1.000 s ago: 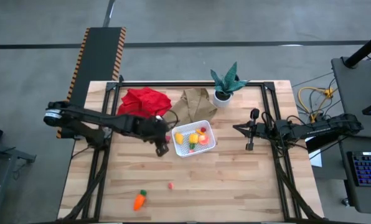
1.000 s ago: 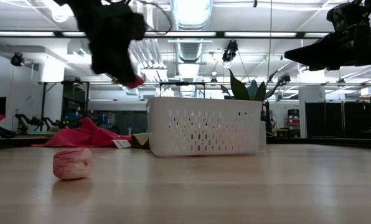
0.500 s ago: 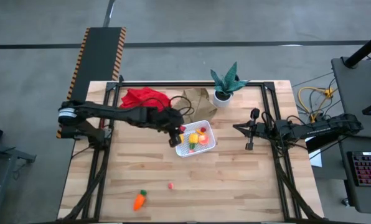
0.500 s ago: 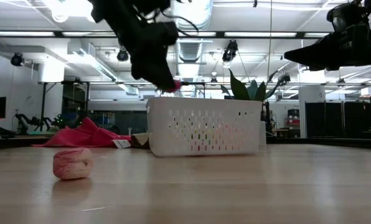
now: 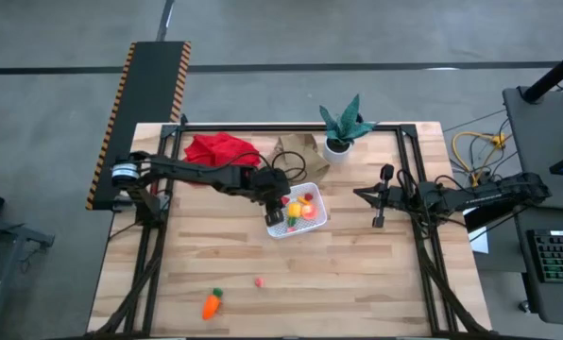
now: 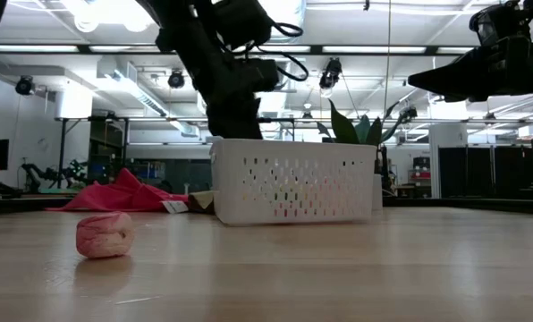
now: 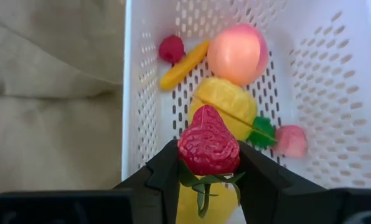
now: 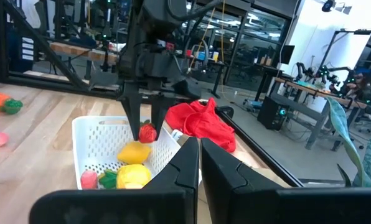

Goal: Pick and placing Produce into tupperware
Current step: Put the strawberry into the white bin, then put the peach into the white bin

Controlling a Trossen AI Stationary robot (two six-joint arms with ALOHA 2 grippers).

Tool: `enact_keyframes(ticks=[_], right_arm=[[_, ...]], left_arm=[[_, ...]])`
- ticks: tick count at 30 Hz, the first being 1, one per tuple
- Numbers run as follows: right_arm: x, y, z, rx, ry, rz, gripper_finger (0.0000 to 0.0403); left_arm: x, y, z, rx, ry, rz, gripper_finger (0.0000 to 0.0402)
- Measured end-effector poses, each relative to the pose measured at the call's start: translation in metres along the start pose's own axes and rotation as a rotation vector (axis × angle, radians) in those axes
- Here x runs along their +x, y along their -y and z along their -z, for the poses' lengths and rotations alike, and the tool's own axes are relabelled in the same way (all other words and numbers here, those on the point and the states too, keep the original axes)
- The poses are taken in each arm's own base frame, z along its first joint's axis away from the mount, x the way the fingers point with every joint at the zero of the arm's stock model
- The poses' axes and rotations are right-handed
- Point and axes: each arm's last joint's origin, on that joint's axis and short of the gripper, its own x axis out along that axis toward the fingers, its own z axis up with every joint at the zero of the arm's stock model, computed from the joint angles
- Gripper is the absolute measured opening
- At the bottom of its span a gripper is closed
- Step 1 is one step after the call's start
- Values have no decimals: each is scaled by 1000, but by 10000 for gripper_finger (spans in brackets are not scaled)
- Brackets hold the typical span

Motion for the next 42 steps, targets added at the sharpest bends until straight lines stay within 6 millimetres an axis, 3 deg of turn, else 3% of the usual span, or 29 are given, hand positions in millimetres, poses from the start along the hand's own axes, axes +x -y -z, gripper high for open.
enact_keyframes(ticks=[9, 15, 21, 24, 31, 36, 39, 42], right_arm=[[0, 0, 0, -1, -4, -1, 9], [0, 0, 0, 0, -4, -1, 9], [0, 0, 0, 0, -4, -1, 9], [0, 0, 0, -1, -4, -1, 9], [0, 0, 1, 2, -5, -1, 9], [0, 0, 0, 3, -2, 0, 9], [0, 0, 0, 4, 1, 1, 9], [0, 0, 0, 5, 3, 1, 9]], left_arm=[[8, -3, 4, 8, -27, -22, 161], [0, -3, 0, 48, 10, -16, 196], [-16, -1, -6, 52, 67, -9, 205], [-34, 10, -6, 105, 133, -8, 205], [-82, 56, 9, 383, 225, -90, 205], [-108, 83, 20, 431, 279, -48, 205], [-113, 98, 26, 402, 298, 6, 205], [-102, 110, 34, 401, 258, 30, 205]])
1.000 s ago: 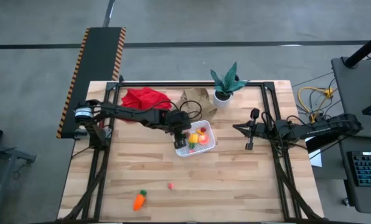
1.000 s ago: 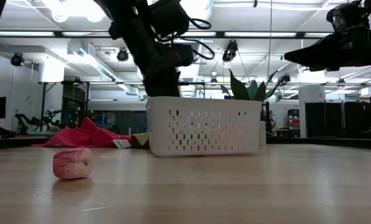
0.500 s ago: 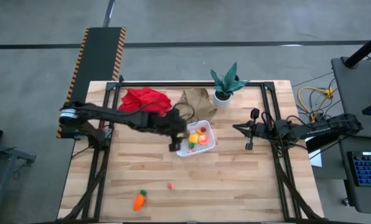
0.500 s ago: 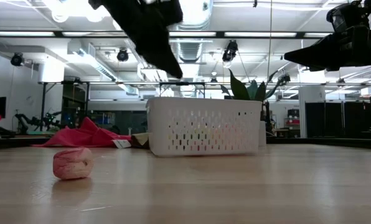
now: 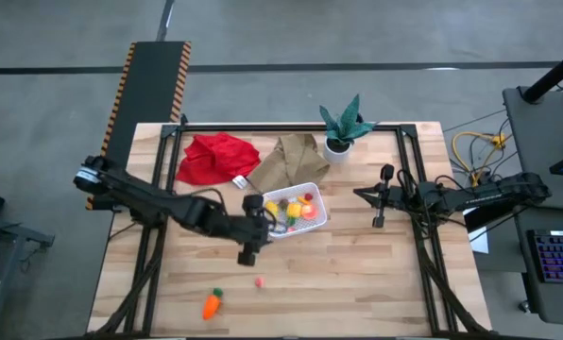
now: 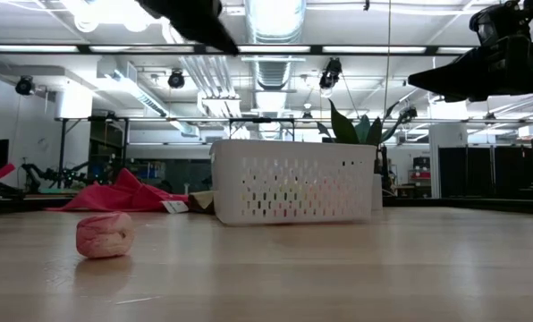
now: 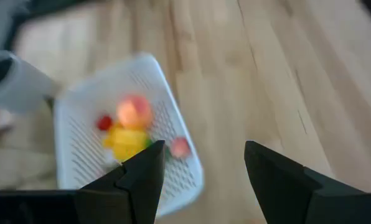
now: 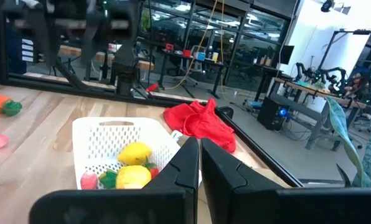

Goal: Pick and placing Produce into tupperware
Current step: Put the peach into the white bin

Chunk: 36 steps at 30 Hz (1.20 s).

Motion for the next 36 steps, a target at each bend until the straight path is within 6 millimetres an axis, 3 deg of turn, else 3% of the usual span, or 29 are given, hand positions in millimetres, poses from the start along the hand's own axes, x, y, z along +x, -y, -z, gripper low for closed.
enact_keyframes(ticks=[6, 13, 20, 25, 36], right_arm=[[0, 0, 0, 9, 1, 0, 9], [0, 0, 0, 66, 1, 0, 9], [0, 0, 0, 113, 0, -1, 9], [0, 0, 0, 86, 0, -1, 9], [0, 0, 0, 107, -2, -1, 9]], left_arm=[[23, 29, 0, 52, 25, 39, 205], [11, 43, -4, 22, 35, 127, 205], [1, 58, 5, -179, -76, 303, 205], [2, 67, 15, -187, -167, 295, 205], [42, 83, 38, -29, -291, 231, 205]])
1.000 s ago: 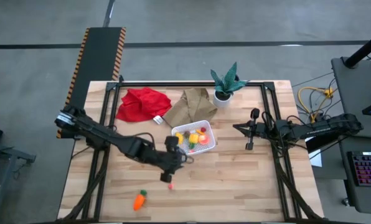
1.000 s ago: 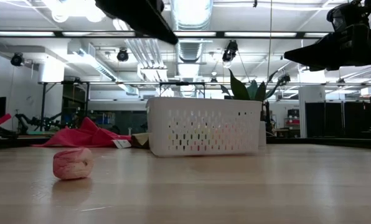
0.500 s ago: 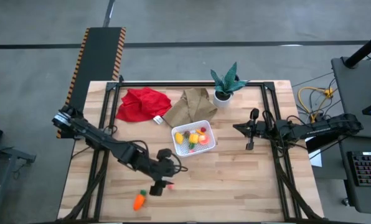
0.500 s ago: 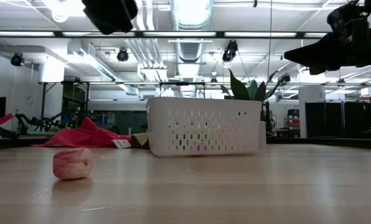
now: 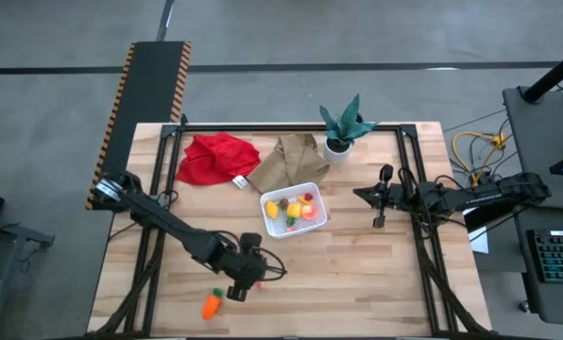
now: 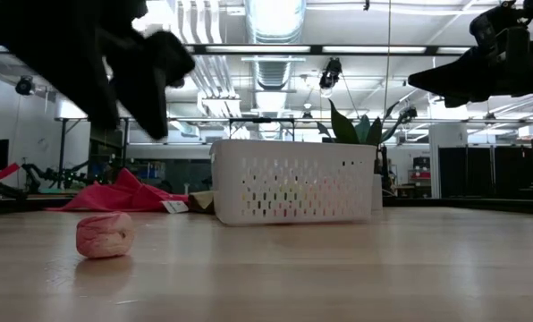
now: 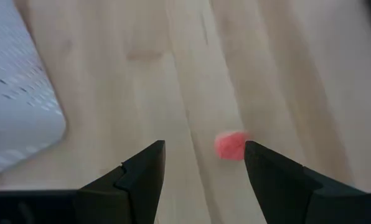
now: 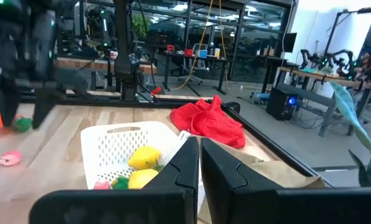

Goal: Pick and placing Produce into tupperware
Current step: Put the peach into the white bin

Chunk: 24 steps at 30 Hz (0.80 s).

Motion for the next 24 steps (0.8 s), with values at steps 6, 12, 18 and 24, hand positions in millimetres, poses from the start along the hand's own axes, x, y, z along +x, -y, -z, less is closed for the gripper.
enact_keyframes(ticks=[6, 12, 18, 24], right_arm=[[0, 0, 0, 36, 0, 0, 9], [0, 0, 0, -3, 0, 0, 9], [0, 0, 0, -11, -1, 0, 9], [0, 0, 0, -29, -1, 0, 9]], left_arm=[[27, 6, 5, 7, -73, 48, 205], [35, 9, 6, 5, -93, 102, 205], [37, 10, 3, 5, -49, 113, 205], [48, 11, 6, 6, -66, 108, 205]])
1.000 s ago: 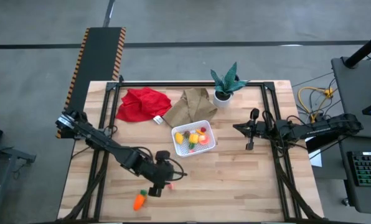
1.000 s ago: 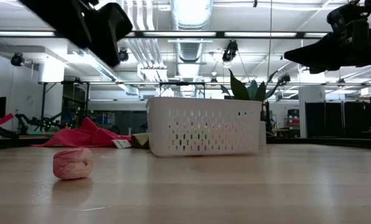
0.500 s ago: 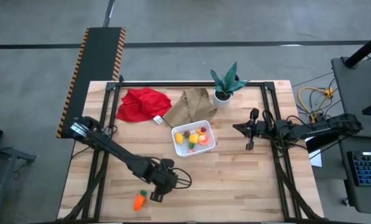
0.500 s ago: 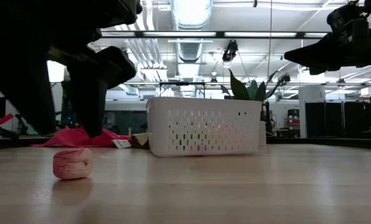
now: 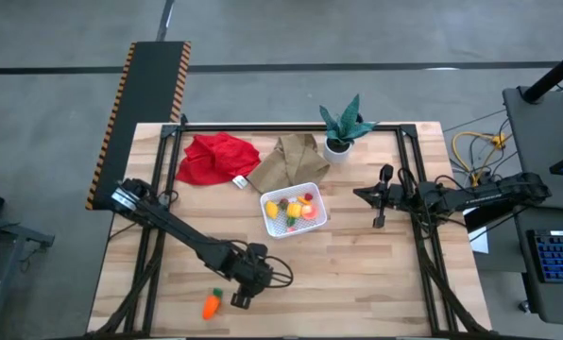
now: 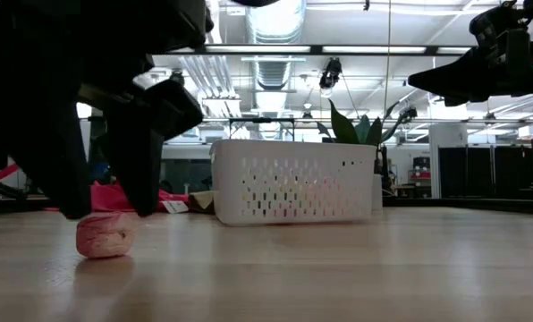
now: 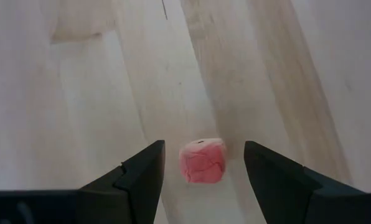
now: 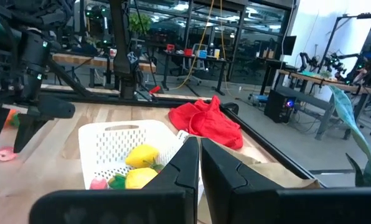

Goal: Pick and placing Produce into tupperware
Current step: Put the peach into the white bin

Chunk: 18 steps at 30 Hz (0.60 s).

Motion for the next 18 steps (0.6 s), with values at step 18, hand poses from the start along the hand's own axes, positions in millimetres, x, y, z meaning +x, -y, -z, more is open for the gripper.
enact_keyframes(ticks=[18], right_arm=[[0, 0, 0, -11, 0, 0, 9]], left_arm=[[6, 0, 0, -31, 6, 11, 205]])
